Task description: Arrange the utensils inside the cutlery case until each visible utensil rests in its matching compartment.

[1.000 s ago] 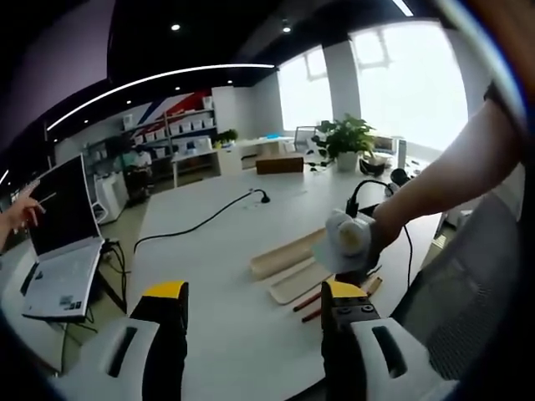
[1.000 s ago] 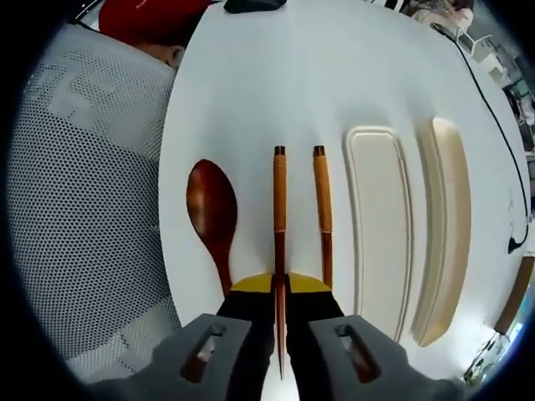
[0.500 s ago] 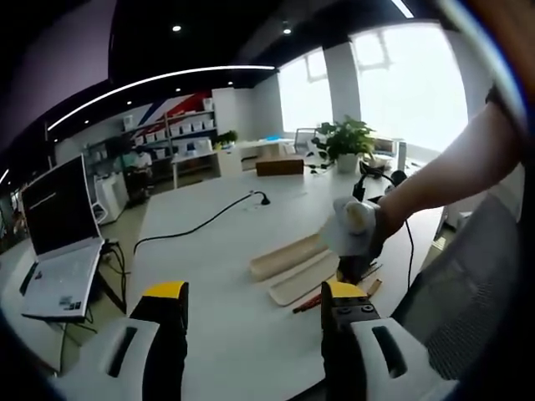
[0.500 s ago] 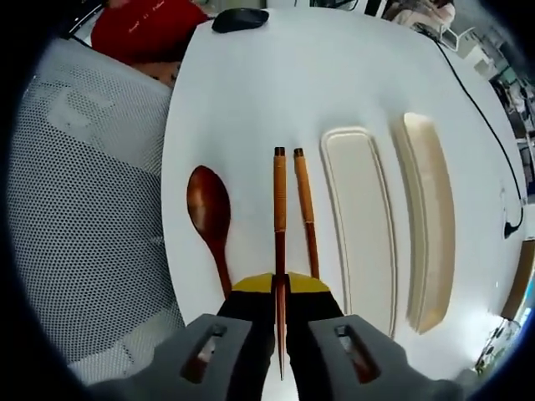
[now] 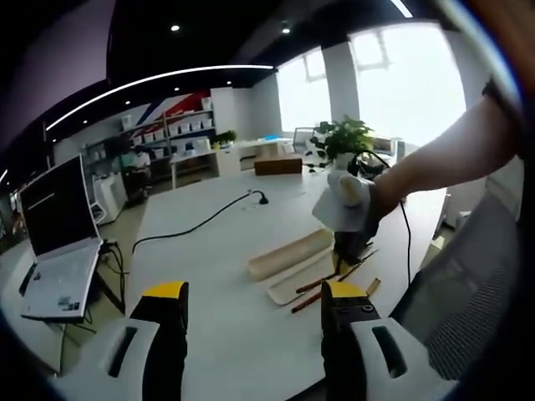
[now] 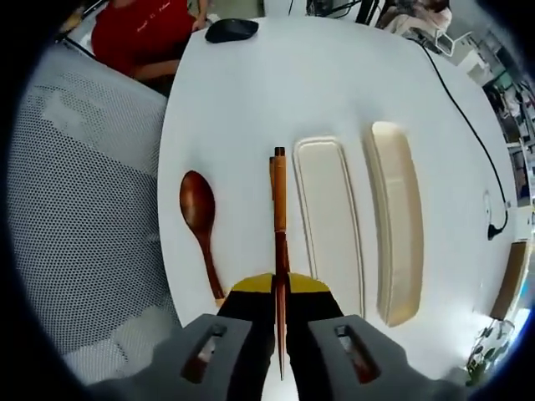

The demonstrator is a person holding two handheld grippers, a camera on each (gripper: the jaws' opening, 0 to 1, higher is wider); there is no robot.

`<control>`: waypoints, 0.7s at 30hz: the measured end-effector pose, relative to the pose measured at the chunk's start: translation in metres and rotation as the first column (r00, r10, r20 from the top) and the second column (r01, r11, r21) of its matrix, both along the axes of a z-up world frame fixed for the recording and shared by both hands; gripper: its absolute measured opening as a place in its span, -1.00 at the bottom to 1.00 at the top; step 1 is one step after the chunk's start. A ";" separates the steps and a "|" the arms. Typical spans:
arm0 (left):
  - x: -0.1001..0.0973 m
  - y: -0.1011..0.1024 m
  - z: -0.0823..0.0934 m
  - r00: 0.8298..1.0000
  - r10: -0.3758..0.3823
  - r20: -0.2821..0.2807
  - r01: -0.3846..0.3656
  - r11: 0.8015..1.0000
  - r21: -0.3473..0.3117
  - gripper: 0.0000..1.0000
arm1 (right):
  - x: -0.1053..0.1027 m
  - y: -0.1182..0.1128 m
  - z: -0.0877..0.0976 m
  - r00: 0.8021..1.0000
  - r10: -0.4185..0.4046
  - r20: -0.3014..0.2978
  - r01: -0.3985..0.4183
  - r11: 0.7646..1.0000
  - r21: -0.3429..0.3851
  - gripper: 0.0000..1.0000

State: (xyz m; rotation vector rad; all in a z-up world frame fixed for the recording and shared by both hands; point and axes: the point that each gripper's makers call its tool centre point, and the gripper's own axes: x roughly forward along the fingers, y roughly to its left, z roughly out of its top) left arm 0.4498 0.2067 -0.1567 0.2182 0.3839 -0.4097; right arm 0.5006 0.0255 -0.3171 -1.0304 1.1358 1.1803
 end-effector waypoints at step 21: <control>-0.001 -0.002 -0.001 1.000 -0.007 -0.006 0.007 1.000 0.002 0.33 | 0.057 -0.004 0.034 0.993 0.045 0.112 -0.042 0.999 -0.029 -1.00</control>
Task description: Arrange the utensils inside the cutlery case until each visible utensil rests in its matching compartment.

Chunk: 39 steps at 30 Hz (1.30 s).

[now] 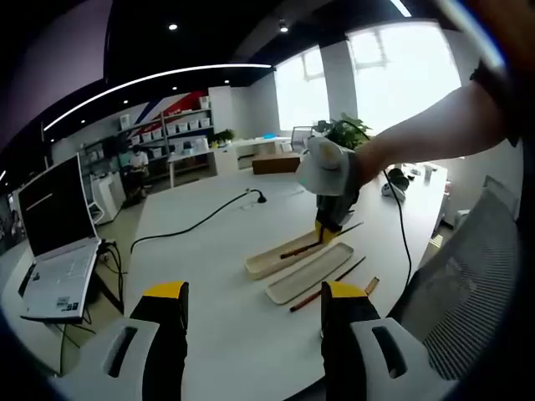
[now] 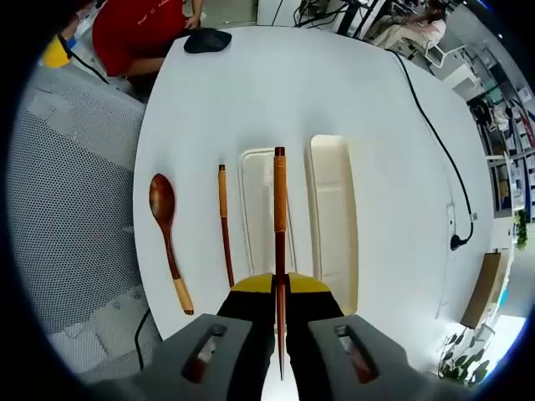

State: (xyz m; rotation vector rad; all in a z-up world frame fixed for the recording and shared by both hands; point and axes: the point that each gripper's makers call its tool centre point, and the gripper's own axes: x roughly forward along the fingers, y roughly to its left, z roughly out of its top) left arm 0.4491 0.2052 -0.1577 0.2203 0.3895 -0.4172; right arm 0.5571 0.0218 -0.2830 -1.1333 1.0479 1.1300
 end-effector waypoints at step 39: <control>0.001 0.010 -0.007 0.999 0.028 -0.027 -0.028 1.000 -0.001 0.26 | 0.054 0.040 -0.028 0.996 0.085 0.038 -0.085 0.996 -0.003 -1.00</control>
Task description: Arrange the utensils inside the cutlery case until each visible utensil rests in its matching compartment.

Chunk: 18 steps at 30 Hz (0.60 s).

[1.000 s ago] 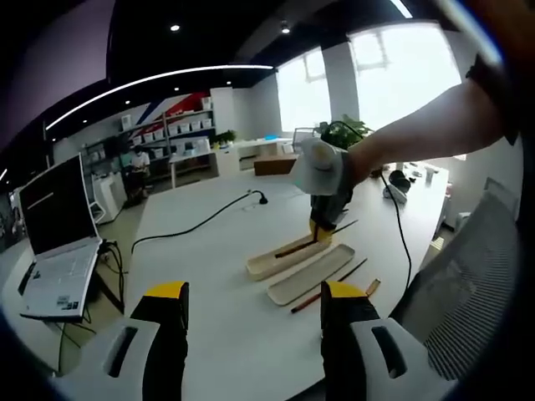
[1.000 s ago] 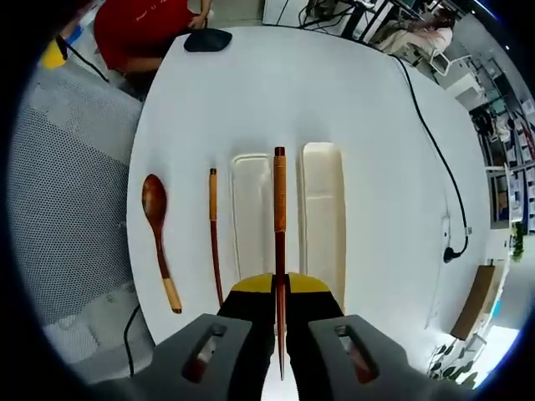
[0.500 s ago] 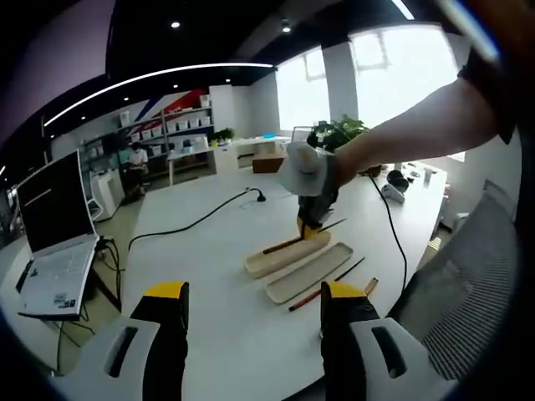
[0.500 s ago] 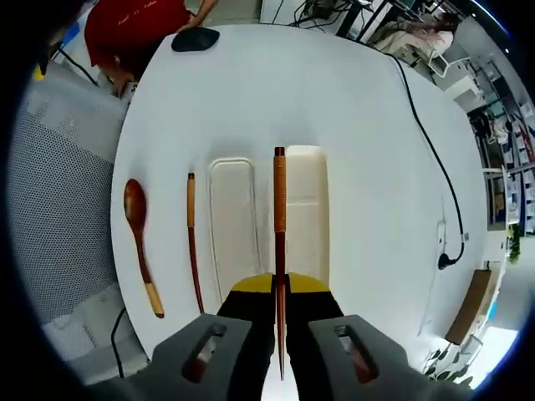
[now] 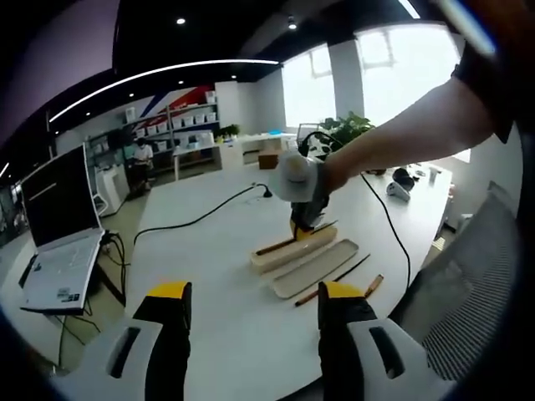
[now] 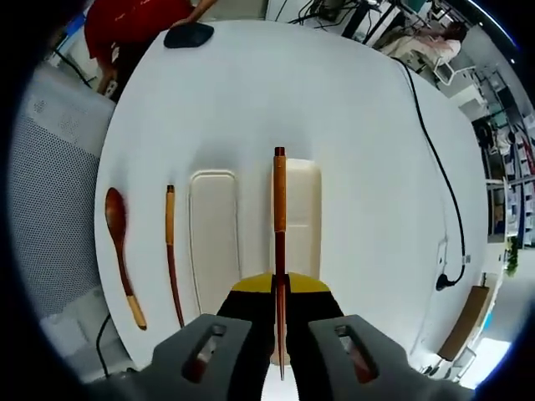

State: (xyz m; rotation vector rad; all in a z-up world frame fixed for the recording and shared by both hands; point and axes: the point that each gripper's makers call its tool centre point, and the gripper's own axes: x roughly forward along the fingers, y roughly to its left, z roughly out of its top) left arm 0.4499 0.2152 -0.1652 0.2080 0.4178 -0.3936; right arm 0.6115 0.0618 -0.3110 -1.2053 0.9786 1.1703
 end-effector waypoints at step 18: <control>0.000 0.002 -0.010 0.999 -0.006 -0.033 0.008 0.999 0.051 0.26 | 0.014 -0.006 -0.031 0.999 0.010 -0.039 -0.011 1.000 -0.026 -1.00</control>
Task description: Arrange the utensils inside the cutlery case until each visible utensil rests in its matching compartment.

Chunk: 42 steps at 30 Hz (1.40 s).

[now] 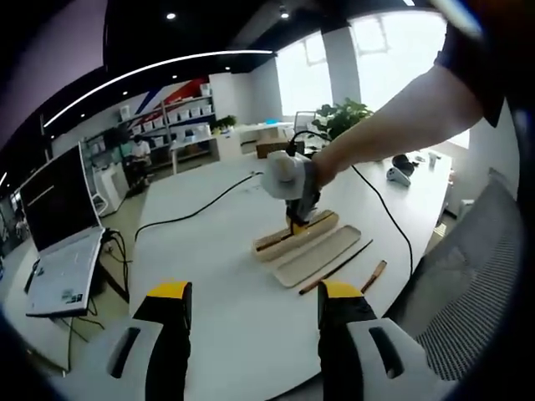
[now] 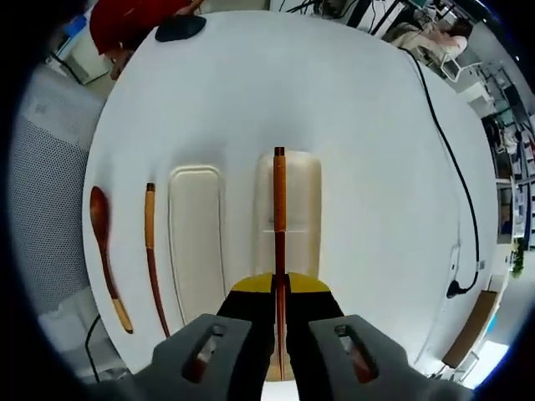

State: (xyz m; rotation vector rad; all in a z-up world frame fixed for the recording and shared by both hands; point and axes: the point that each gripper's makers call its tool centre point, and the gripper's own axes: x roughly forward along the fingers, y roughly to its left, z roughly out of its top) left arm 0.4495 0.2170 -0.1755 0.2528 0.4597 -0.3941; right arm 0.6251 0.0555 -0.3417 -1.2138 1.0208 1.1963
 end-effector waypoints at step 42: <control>0.000 0.002 -0.003 1.000 0.000 -0.014 0.000 1.000 0.005 0.26 | -0.003 0.002 0.015 0.995 -0.097 0.014 0.094 0.983 0.156 -0.86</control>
